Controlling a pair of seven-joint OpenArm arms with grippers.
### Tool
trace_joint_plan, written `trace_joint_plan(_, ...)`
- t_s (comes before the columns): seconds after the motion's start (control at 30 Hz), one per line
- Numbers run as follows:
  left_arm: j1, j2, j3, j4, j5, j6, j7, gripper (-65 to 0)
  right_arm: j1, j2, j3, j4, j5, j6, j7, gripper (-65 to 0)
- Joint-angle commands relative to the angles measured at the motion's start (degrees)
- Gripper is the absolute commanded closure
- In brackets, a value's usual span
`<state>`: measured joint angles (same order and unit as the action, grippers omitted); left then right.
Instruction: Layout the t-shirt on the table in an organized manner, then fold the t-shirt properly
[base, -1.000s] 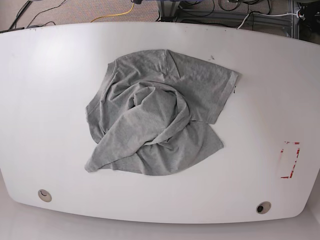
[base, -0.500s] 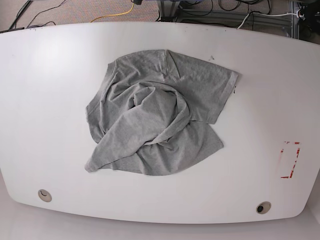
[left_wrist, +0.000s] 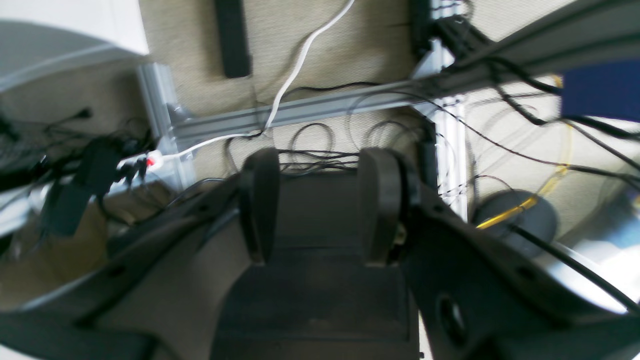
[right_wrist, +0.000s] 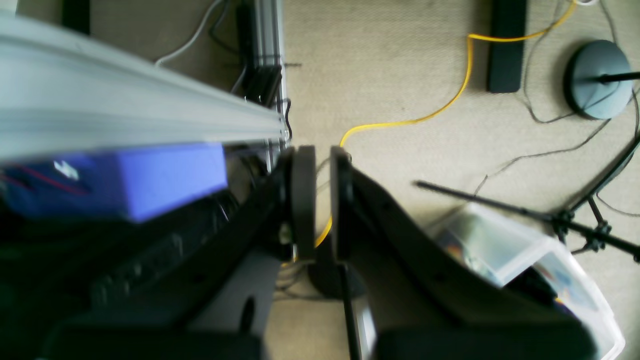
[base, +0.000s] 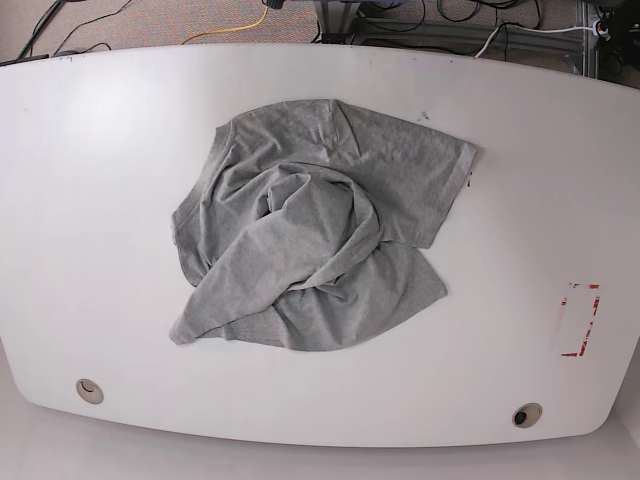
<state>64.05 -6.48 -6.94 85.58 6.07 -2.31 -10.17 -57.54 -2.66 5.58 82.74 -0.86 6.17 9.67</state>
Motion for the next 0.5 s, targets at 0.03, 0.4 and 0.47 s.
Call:
trace_joint_plan(0.03,3.5,-2.2,-0.4,5.4,-0.2,0.7,-1.1,-23.2,-4.6,-0.9,-0.4,8.7,0.3,0.5,-0.8,-5.4)
trace_joint_plan(0.4,9.1,-2.5,-0.5,19.0,-0.3,0.7,-1.1,-23.2,-14.3,-2.3,-0.1,26.0,0.3,0.2,-4.2,-5.4)
trace_joint_plan(0.47,9.5,-2.8,-0.8,20.8,-0.3,0.7,-1.1,-23.2,-15.4,-2.4,-0.1,28.3,0.3,0.2,-4.3,-5.4)
